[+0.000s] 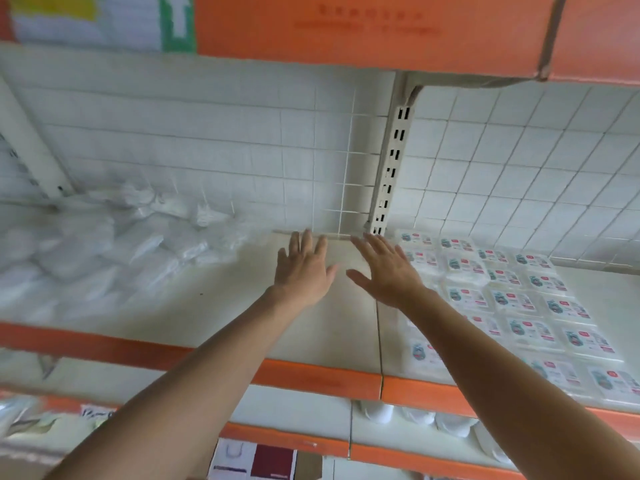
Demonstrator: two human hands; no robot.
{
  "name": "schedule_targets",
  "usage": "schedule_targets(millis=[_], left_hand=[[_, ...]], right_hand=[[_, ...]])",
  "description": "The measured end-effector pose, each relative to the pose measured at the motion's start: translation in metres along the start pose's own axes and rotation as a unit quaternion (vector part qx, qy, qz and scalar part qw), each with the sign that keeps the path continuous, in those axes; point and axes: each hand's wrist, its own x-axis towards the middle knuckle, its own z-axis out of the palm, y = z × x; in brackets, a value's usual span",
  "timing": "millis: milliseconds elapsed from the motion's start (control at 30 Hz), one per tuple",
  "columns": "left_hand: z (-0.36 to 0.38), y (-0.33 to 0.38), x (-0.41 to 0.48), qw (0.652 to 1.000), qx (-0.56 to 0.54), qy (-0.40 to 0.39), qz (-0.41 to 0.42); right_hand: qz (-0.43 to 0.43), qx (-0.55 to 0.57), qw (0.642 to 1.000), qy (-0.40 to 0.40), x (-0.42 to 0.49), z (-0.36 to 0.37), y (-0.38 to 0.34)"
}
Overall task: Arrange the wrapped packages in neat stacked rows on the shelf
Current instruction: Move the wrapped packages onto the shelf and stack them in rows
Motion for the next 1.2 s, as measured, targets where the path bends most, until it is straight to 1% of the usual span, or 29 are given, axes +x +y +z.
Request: schedule_targets(millis=[100,233,400,500,633,767,867,1067,1133,1200], left_hand=[[-0.002,-0.044,-0.009,1.000,0.001,0.003,-0.025],[-0.005,-0.096,-0.023,0.999,0.004,-0.009,-0.047],[-0.005,-0.141,-0.038,0.999,-0.012,-0.021,-0.025],[-0.001,-0.159,-0.041,1.000,-0.012,0.002,-0.011],[0.002,-0.174,-0.037,0.999,-0.020,0.025,0.010],[0.003,-0.180,-0.028,0.999,-0.042,0.003,0.019],[0.000,-0.181,-0.024,0.998,-0.062,-0.011,0.008],[0.000,-0.183,-0.021,0.998,-0.060,0.036,0.012],[-0.001,-0.184,-0.018,0.998,-0.056,0.042,0.004],[-0.003,-0.183,-0.016,0.997,-0.055,0.048,-0.003]], right_hand=[[-0.028,-0.003,1.000,-0.003,0.018,0.012,-0.041],[-0.038,0.015,0.999,-0.034,0.039,0.029,-0.090],[-0.030,0.065,0.996,-0.060,0.056,0.048,-0.135],[-0.013,0.085,0.994,-0.067,0.062,0.056,-0.151],[0.011,0.088,0.994,-0.061,0.072,0.059,-0.164],[0.018,0.089,0.995,-0.044,0.089,0.057,-0.170],[0.024,0.082,0.996,-0.041,0.107,0.055,-0.172],[0.028,0.077,0.995,-0.048,0.133,0.053,-0.178],[0.032,0.060,0.996,-0.054,0.136,0.054,-0.178],[0.037,0.053,0.997,-0.043,0.137,0.056,-0.176]])
